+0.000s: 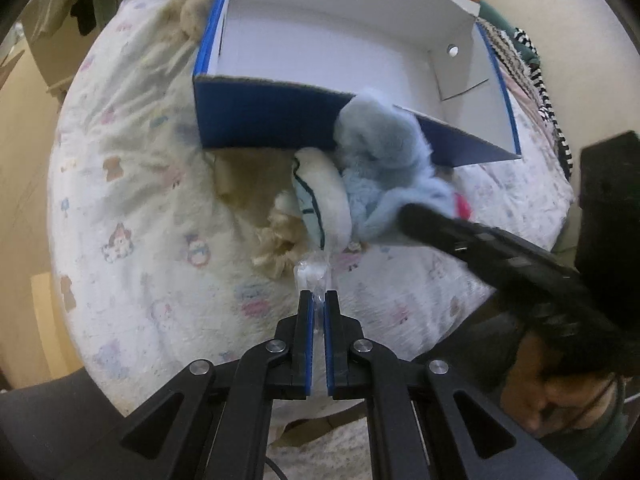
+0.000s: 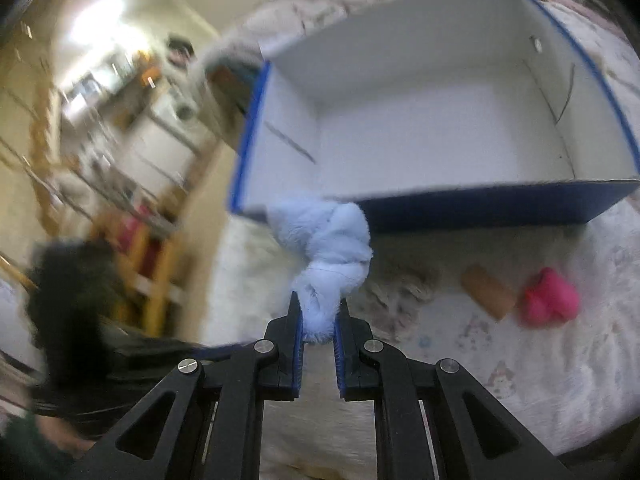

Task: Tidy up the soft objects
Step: 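Carry the bag and blue plush over the box with both grippers, then open both grippers to drop the bag and blue plush into the box, then grasp the white sock with the left gripper while the right grasps the beige scrunchie, then carry the white sock and beige scrunchie over the box with both grippers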

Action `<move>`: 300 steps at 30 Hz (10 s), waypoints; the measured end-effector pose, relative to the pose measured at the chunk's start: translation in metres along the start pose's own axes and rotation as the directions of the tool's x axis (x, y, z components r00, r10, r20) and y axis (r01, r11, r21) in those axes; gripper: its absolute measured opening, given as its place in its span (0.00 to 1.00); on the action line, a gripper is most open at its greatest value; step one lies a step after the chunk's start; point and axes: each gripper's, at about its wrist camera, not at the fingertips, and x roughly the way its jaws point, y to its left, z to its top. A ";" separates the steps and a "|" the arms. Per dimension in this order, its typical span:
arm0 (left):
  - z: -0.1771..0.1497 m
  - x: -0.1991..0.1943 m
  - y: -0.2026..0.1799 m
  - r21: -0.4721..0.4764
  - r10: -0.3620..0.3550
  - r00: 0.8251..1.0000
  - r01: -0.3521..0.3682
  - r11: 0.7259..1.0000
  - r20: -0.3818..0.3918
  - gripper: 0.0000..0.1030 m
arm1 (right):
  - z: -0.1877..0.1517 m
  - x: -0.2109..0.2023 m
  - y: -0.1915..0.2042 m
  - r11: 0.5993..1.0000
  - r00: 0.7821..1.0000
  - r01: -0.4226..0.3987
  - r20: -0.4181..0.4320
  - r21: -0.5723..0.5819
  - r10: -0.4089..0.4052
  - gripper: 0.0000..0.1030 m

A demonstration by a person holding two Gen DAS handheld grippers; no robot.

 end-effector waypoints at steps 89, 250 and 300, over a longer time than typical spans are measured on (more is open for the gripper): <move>0.158 0.029 -0.036 0.038 0.209 0.960 -0.220 0.975 0.187 0.06 | 0.105 0.011 -0.091 0.974 0.984 0.176 -0.012 0.142 -0.176 0.60; 0.029 -0.115 -0.026 -0.059 0.262 0.881 -0.260 0.964 0.394 0.07 | 0.016 -0.069 -0.011 0.997 0.995 0.074 0.063 0.027 -0.076 0.13; 0.171 0.036 -0.043 0.018 0.269 0.934 -0.281 0.959 0.233 0.07 | 0.117 0.018 -0.087 0.974 0.988 0.153 -0.032 0.169 -0.150 0.13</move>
